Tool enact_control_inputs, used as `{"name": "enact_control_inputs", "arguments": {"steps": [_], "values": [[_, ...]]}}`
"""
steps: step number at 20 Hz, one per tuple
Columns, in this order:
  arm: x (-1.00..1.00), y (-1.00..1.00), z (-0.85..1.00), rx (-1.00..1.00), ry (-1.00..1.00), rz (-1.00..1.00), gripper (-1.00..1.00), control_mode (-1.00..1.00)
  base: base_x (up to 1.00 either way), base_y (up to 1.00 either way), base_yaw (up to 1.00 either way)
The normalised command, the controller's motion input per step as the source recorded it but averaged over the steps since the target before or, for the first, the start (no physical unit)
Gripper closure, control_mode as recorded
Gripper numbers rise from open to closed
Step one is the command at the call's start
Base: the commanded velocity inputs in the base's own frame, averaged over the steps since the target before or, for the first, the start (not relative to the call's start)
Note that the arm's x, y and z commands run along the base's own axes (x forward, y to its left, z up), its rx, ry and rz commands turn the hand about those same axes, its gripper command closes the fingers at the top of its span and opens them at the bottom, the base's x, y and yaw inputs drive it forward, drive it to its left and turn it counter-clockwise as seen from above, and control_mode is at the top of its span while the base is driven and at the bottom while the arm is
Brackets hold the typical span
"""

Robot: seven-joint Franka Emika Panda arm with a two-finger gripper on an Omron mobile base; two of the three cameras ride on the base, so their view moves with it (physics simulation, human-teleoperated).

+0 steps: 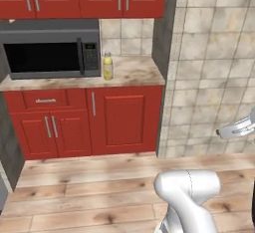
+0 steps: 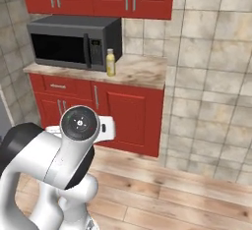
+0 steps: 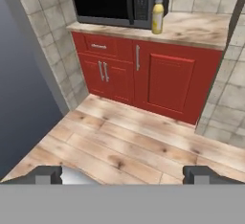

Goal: There is a wine glass and glass cup on the dining counter. Place the wine bottle next to the wine glass and the juice bottle next to the glass cup.

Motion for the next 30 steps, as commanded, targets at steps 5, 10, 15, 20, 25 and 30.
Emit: {"name": "enact_control_inputs", "arguments": {"steps": [5,10,15,20,25,30], "values": [[0.0,0.0,0.0,0.0,0.0,0.0,-1.0,1.0,0.8,0.58,-0.03],[0.0,0.0,0.0,0.0,0.0,0.0,-1.0,1.0,0.82,0.59,-0.01],[0.0,0.0,0.0,0.0,0.0,0.0,-1.0,1.0,0.92,0.38,0.0],[0.0,0.0,0.0,0.0,0.0,0.0,-1.0,1.0,0.93,0.2,0.0],[0.0,0.0,0.0,0.0,0.0,0.0,-1.0,1.0,0.46,0.06,0.0],[0.0,0.0,0.0,0.0,0.0,0.0,-1.0,1.0,0.27,0.07,-0.04]]}}
